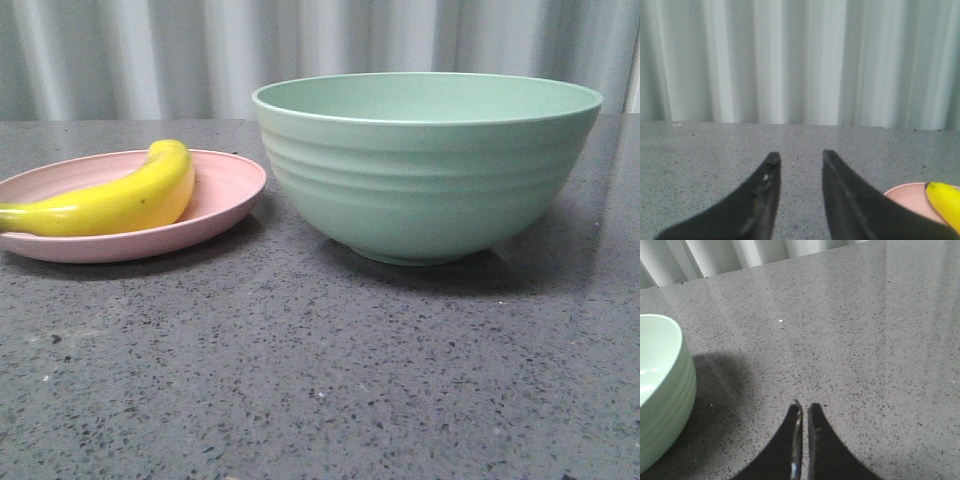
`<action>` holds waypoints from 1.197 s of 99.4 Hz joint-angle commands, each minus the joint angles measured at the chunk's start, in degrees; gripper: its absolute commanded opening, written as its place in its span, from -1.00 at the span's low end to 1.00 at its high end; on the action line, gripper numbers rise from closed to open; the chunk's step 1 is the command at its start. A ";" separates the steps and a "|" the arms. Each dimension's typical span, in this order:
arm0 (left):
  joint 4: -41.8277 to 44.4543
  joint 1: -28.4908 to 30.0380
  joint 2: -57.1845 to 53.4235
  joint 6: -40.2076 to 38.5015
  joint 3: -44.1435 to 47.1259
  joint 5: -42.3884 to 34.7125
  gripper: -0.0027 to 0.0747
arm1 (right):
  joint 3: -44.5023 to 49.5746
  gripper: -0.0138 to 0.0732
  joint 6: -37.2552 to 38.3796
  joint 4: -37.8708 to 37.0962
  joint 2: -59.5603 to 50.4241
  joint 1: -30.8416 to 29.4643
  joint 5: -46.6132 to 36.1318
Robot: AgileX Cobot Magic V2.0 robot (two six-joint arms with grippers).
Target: Transfer banana from pink plate to green bowl
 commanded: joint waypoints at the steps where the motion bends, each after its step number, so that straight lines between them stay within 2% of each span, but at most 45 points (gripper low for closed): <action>1: -0.53 -0.55 2.24 -0.27 -2.18 -6.04 0.07 | -2.15 -0.83 -0.46 0.84 0.65 -0.34 -4.54; 9: -0.53 -2.18 4.59 -0.87 -3.30 -5.31 0.23 | -2.15 -0.83 -0.46 0.84 0.65 -0.34 -4.54; 50: -0.53 -21.78 26.52 -0.87 -18.40 6.74 0.21 | -2.15 -0.83 -0.46 0.84 0.65 -0.34 -4.54; 69: -0.74 -28.25 38.87 -0.54 -25.25 12.10 0.21 | -2.15 -0.83 -0.46 0.84 0.65 -0.34 -4.54; 90: -0.74 -32.28 48.08 -0.54 -29.99 14.56 0.21 | -2.15 -0.83 -0.46 0.84 0.65 -0.34 -4.32; 119: -0.74 -32.20 54.59 -0.54 -32.36 17.50 0.21 | -2.15 -0.83 -0.46 0.84 0.65 -0.34 -4.07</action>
